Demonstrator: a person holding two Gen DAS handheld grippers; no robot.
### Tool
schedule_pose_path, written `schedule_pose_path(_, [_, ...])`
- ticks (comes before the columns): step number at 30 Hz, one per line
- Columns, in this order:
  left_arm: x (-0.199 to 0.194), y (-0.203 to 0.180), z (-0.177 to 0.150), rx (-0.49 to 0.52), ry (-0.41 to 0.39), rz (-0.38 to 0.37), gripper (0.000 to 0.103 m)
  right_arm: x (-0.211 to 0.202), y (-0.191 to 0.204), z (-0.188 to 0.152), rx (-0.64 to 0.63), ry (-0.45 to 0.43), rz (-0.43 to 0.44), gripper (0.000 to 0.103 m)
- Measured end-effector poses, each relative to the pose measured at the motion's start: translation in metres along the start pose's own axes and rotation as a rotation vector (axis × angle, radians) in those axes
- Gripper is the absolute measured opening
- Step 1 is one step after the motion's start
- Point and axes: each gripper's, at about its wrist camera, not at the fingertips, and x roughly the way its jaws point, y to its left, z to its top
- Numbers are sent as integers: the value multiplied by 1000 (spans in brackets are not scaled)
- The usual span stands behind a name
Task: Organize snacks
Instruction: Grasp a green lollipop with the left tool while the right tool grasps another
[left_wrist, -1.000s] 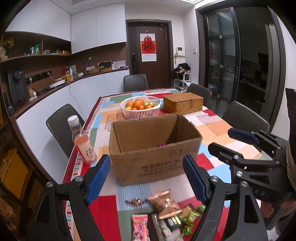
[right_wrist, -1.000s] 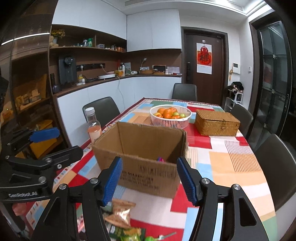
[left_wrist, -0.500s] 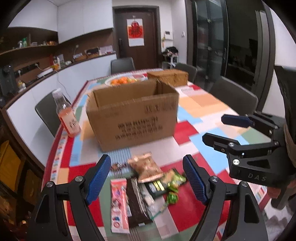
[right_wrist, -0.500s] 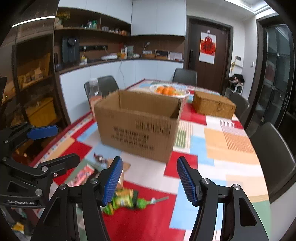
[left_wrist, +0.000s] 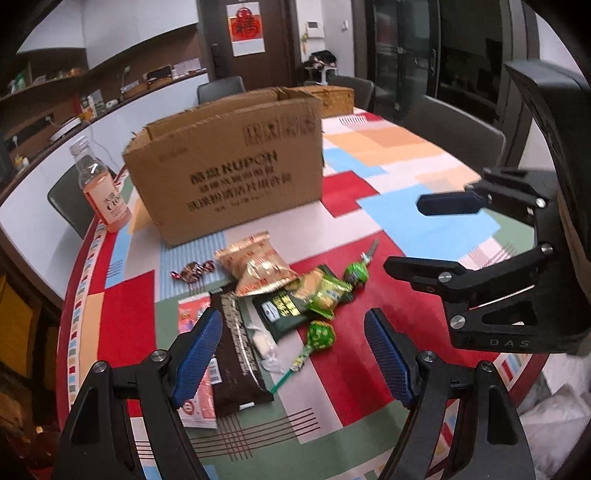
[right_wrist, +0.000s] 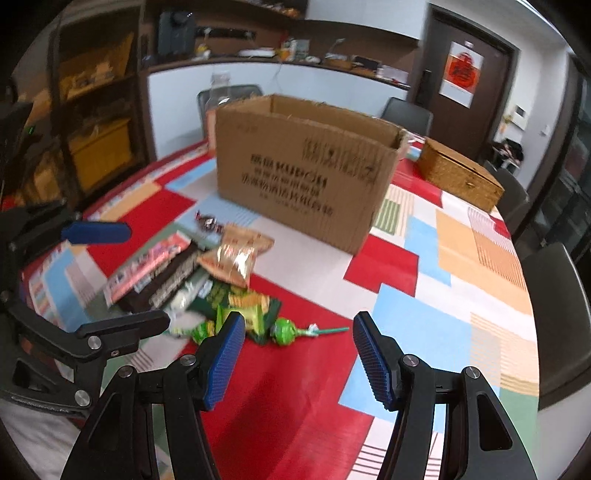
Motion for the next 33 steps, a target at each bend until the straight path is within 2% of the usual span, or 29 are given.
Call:
schedule_pose_path(6, [19,-14,-9,66,45,-4,67,18,6,-10,-109,29,4,62])
schedule_pose_path(11, [32,-21,-11,94,82,-13,60,30,12,-16,-207,30,8,61])
schedule_pose_path(14, [40,-21,-11,84,104,-33,53,36,15,-18,-255,26,14,61])
schedule_pose_path(23, [59,-13,-10,31,155,-81,43,58,13,-16,-267,47,87,53])
schedule_pose_path(33, [73,-7,-9,-11,183,-117,34,79,10,-12,-254,70,138,49])
